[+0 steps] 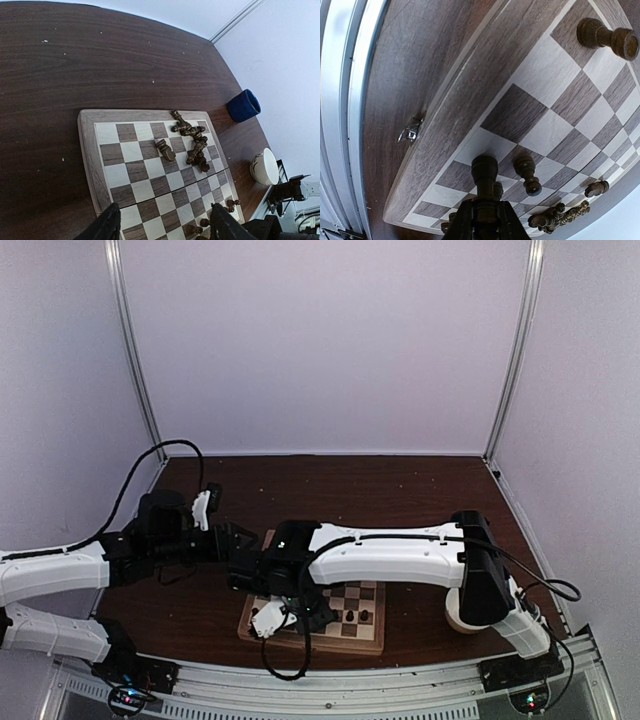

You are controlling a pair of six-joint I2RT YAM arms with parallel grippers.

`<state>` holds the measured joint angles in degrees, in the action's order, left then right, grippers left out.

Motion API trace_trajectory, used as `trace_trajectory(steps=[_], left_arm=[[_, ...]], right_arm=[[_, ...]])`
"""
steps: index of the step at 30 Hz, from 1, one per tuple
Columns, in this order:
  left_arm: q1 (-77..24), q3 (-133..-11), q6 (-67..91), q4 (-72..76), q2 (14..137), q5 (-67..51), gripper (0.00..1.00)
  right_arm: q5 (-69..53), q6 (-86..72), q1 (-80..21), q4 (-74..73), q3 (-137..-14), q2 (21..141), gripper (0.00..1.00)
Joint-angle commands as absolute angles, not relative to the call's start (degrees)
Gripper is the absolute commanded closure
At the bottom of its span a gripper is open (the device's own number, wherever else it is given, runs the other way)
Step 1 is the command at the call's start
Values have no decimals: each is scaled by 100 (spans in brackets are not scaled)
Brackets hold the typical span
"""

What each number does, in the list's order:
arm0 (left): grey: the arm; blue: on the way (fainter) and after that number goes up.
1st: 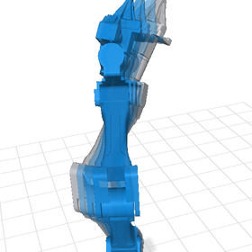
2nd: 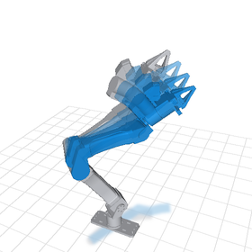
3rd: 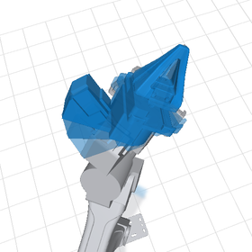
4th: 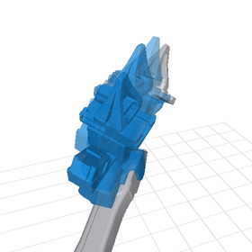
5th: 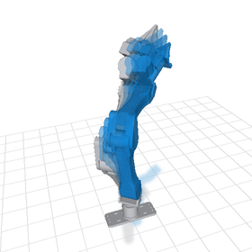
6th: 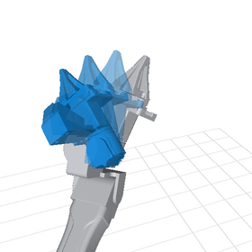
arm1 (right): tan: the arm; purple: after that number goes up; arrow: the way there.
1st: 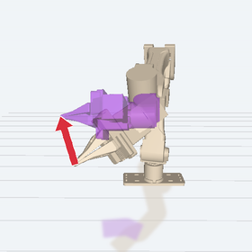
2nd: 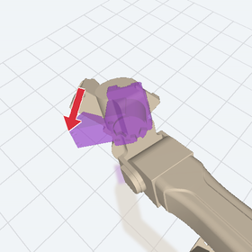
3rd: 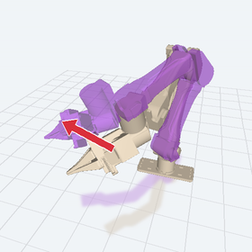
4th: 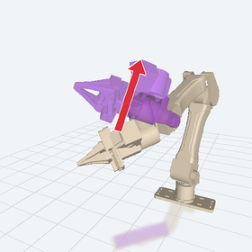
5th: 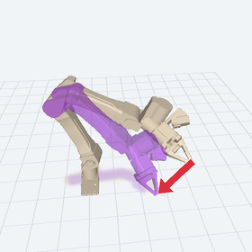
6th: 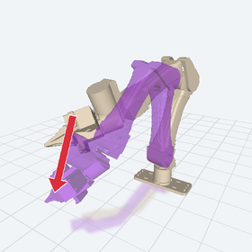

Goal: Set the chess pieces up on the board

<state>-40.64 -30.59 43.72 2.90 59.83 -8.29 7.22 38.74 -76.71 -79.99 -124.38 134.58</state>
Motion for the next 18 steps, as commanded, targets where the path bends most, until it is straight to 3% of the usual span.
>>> trace_trajectory(steps=[1,18], left_arm=[[-4028,-3001,4416,588,6043,-936,39],[-4026,-2938,4442,666,6087,-945,39]], right_arm=[[597,3832,-7684,-7968,-12642,13500,87],[435,3814,-7686,-7984,-12734,13614,83]])
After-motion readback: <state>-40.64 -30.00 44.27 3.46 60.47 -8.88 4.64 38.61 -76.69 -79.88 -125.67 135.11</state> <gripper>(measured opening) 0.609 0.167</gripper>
